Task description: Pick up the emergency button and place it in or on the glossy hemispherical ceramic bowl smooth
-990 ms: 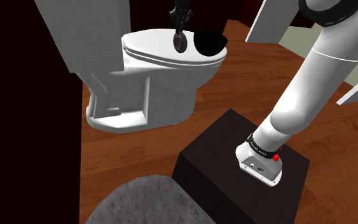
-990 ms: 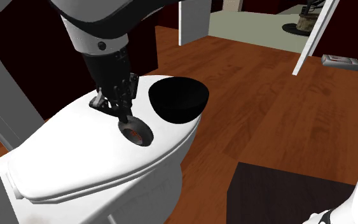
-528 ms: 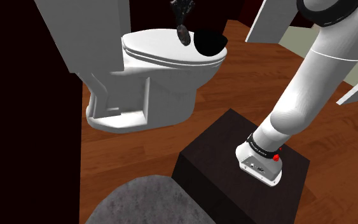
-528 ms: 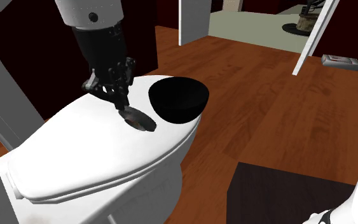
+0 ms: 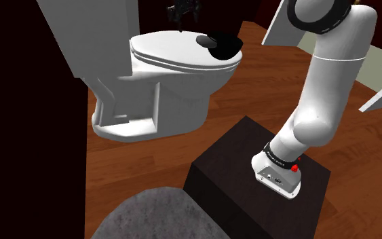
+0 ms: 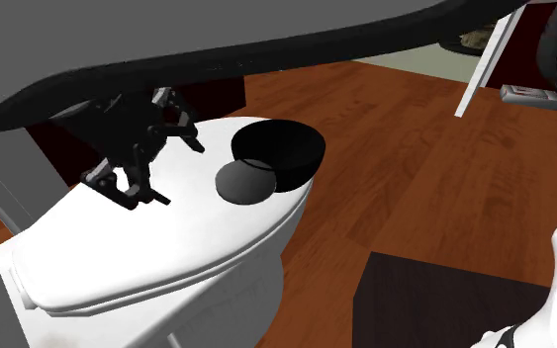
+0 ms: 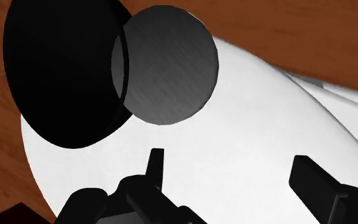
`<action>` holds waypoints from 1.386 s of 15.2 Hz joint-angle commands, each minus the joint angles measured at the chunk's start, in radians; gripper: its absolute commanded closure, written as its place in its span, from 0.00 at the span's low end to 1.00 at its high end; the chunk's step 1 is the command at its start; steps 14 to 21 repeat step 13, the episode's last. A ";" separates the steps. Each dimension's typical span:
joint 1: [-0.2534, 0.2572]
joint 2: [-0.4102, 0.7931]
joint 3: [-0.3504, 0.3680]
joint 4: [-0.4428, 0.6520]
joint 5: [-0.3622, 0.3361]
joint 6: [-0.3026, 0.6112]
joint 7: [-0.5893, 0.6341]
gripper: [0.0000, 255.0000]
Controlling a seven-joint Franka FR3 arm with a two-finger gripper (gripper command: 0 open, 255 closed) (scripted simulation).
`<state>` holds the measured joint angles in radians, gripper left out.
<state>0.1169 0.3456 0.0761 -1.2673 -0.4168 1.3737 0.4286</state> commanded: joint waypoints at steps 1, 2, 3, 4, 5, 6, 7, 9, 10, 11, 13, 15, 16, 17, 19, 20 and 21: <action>0.171 0.215 -0.035 0.144 -0.329 -0.289 0.205 0.00; 0.241 0.364 -0.087 0.247 -0.447 -0.430 0.235 0.00; 0.139 0.162 -0.055 0.132 -0.279 -0.247 0.171 0.00; 0.123 0.162 -0.030 0.133 -0.289 -0.251 0.176 0.00; 0.175 0.254 -0.045 0.189 -0.377 -0.343 0.214 0.00; 0.222 0.351 -0.069 0.246 -0.457 -0.431 0.238 0.00; 0.254 0.452 -0.087 0.302 -0.538 -0.517 0.251 0.00; 0.189 0.167 -0.068 0.217 -0.475 -0.627 0.241 0.00; 0.192 0.193 -0.061 0.221 -0.487 -0.622 0.247 0.00; 0.198 0.221 -0.060 0.226 -0.497 -0.615 0.251 0.00; 0.204 0.278 -0.049 0.240 -0.523 -0.606 0.260 0.00; 0.204 0.278 -0.049 0.240 -0.523 -0.606 0.260 0.00; 0.204 0.278 -0.049 0.240 -0.523 -0.606 0.260 0.00; 0.204 0.278 -0.049 0.240 -0.523 -0.606 0.260 0.00; 0.204 0.278 -0.049 0.240 -0.523 -0.606 0.260 0.00; 0.204 0.278 -0.049 0.240 -0.523 -0.606 0.260 0.00; 0.204 0.278 -0.049 0.240 -0.523 -0.606 0.260 0.00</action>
